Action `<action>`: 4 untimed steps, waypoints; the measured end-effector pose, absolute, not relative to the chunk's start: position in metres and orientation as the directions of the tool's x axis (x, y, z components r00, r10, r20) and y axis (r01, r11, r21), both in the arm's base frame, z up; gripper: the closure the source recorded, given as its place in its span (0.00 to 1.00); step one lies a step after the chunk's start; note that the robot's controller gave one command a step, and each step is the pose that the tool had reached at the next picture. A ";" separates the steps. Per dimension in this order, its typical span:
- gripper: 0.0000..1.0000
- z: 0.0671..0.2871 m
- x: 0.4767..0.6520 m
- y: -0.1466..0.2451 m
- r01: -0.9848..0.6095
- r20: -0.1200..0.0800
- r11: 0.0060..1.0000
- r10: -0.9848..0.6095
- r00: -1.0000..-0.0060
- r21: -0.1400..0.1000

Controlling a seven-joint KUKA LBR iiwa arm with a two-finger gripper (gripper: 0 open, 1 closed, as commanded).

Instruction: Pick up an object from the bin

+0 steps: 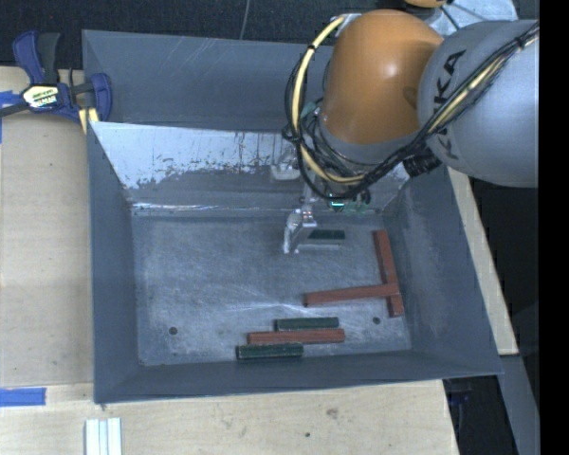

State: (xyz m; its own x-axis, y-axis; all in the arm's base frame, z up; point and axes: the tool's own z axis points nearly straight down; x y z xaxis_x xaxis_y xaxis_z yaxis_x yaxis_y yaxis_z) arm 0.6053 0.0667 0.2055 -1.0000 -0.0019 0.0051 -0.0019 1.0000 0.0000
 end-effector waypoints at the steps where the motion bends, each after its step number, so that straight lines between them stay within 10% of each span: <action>1: 0.00 0.211 0.607 0.066 0.000 -0.004 1.000 0.000 -1.000 0.001; 2: 0.00 0.165 0.537 0.004 -0.124 -0.004 0.992 -0.124 -0.992 -0.001; 3: 0.00 0.153 0.510 -0.005 -0.184 0.001 0.983 -0.184 -0.983 -0.002; 4: 0.00 0.119 0.521 -0.009 -0.056 -0.002 0.998 -0.056 -0.998 0.000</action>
Offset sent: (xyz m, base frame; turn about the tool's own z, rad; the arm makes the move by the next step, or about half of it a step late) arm -0.0891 -0.0817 -0.0539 -0.1540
